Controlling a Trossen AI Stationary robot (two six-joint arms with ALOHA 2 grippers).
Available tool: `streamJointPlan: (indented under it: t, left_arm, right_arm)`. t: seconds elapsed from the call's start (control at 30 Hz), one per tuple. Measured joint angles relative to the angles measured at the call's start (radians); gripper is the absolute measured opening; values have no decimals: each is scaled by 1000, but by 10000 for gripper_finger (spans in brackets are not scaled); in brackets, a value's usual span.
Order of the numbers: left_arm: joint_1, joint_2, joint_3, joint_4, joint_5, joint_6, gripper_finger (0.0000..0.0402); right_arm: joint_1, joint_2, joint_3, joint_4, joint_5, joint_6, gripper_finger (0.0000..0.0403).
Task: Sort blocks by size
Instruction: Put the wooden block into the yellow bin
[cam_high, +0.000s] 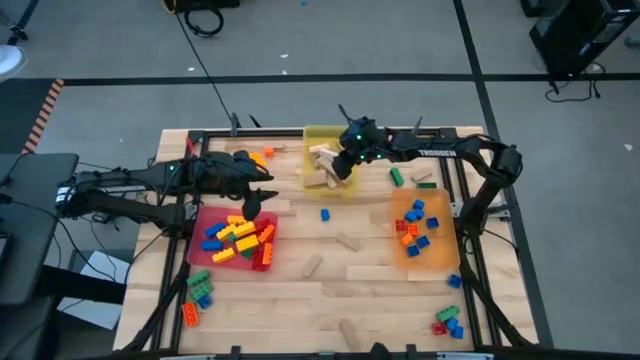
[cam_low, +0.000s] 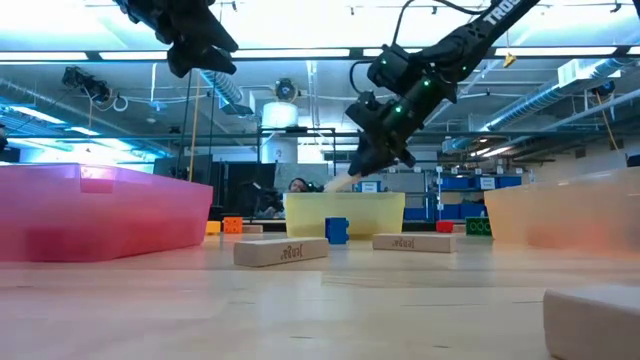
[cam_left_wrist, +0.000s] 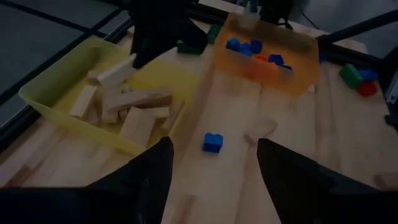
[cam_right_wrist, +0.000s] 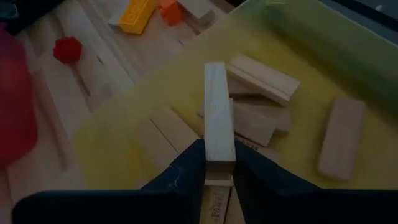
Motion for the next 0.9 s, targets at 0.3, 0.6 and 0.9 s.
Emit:
streamJointPlan:
  t: [0.3, 0.6, 0.9]
  left_arm:
    - [0, 0, 0, -4, -43, -1, 241]
    - [-4, -3, 0, -28, -38, -12, 241]
    - [-31, -32, 0, -90, -60, 6, 241]
  right_arm:
    - [-1, 0, -4, 16, 15, -49, 136]
    - [-20, -42, -4, -7, 18, -24, 183]
    - [83, -230, -4, -169, -5, -163, 235]
